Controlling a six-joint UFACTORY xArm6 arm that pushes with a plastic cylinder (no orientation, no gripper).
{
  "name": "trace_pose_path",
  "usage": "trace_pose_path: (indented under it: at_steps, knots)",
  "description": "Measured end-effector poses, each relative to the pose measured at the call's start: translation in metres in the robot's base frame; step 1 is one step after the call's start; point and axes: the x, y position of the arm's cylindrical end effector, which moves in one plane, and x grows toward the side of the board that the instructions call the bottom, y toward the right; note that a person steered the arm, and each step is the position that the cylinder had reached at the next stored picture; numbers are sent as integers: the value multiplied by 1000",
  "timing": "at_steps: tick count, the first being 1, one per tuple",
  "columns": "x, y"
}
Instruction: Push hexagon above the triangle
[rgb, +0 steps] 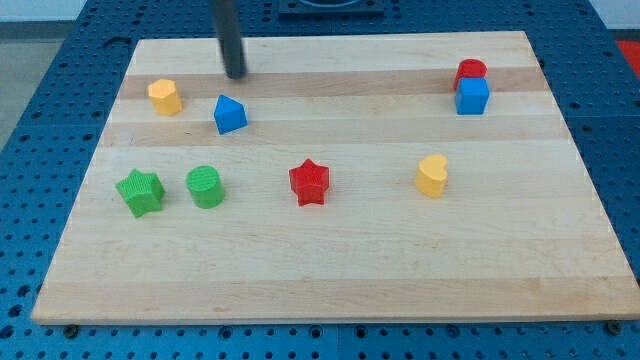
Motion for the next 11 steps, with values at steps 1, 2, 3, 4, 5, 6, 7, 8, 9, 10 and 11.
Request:
trace_pose_path:
  at_steps: [1,2,3,4,5,6,7,8,9,10,11]
  knots:
    - [1,-82]
    - [44,-132]
    - [78,-119]
    - [82,-73]
    - [47,-32]
    - [9,15]
    - [5,12]
    - [5,-24]
    - [11,-21]
    - [21,7]
    - [26,41]
